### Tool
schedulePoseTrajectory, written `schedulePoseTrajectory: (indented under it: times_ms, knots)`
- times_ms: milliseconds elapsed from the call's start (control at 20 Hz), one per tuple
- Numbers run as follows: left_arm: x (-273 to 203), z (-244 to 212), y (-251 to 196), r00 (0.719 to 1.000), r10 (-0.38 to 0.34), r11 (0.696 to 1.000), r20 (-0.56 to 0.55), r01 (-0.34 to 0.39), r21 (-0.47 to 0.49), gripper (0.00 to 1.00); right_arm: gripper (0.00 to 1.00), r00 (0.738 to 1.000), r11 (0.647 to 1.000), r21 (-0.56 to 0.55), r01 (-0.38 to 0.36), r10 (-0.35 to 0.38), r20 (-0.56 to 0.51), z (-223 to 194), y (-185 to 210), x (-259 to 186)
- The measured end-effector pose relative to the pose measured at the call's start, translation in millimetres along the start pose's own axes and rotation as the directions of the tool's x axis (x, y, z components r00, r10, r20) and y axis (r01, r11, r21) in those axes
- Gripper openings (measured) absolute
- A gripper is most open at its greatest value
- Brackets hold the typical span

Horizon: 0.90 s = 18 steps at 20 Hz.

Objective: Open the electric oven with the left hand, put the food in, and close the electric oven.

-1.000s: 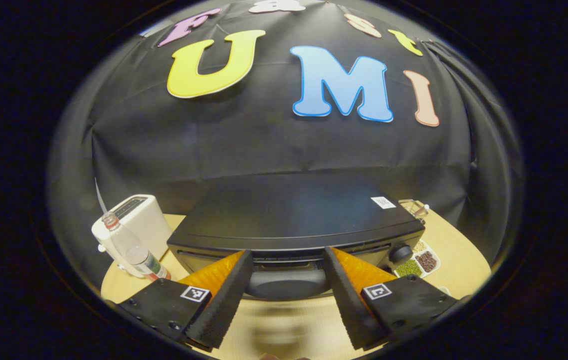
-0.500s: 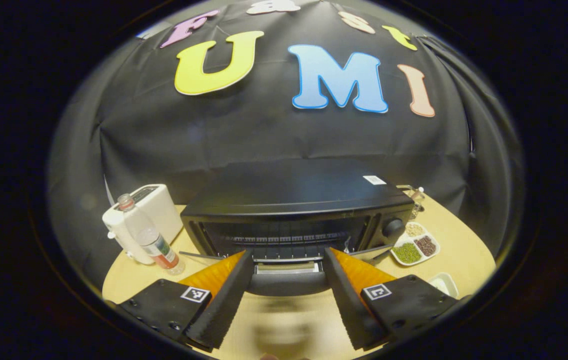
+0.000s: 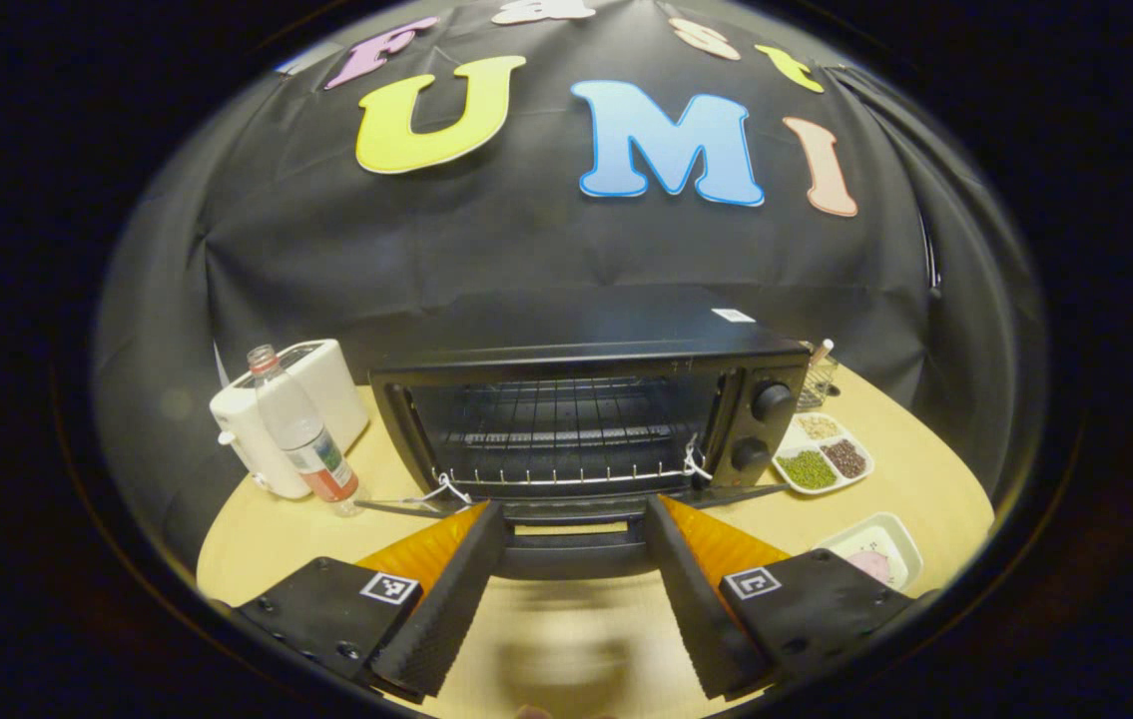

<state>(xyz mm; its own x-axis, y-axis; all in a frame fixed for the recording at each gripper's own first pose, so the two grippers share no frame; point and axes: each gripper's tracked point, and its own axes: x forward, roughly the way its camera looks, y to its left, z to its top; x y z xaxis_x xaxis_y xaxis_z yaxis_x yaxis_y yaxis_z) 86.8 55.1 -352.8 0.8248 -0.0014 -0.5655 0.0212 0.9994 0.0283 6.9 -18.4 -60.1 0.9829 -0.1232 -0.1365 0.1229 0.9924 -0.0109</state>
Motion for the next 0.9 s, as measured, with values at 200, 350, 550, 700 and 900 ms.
schedulePoseTrajectory:
  times_ms: [200,350,550,700,900]
  knots:
    - [-4,-19,-1,1.0,0.0,1.0,-0.028,0.0,0.007,0.92,1.0,1.0,1.0,0.005,-0.007,0.007,-0.012,-4,1,-2]
    - [-7,-41,0,0.998,-0.003,1.0,-0.063,0.002,-0.01,0.99,0.97,1.0,1.0,0.002,-0.012,0.012,-0.014,-4,2,-2]
    - [-4,-69,8,0.992,-0.004,1.0,-0.129,0.0,-0.029,1.0,0.97,1.0,1.0,0.002,-0.015,0.015,-0.027,-8,0,-4]
    - [-9,-44,14,0.996,0.002,0.999,-0.086,-0.007,-0.054,1.0,0.97,0.998,1.0,0.011,-0.019,0.019,-0.055,-17,-4,-3]
    - [-39,36,19,0.995,0.004,0.999,0.098,0.0,-0.041,0.98,0.97,0.987,0.999,0.02,-0.045,0.047,-0.151,-43,-10,9]
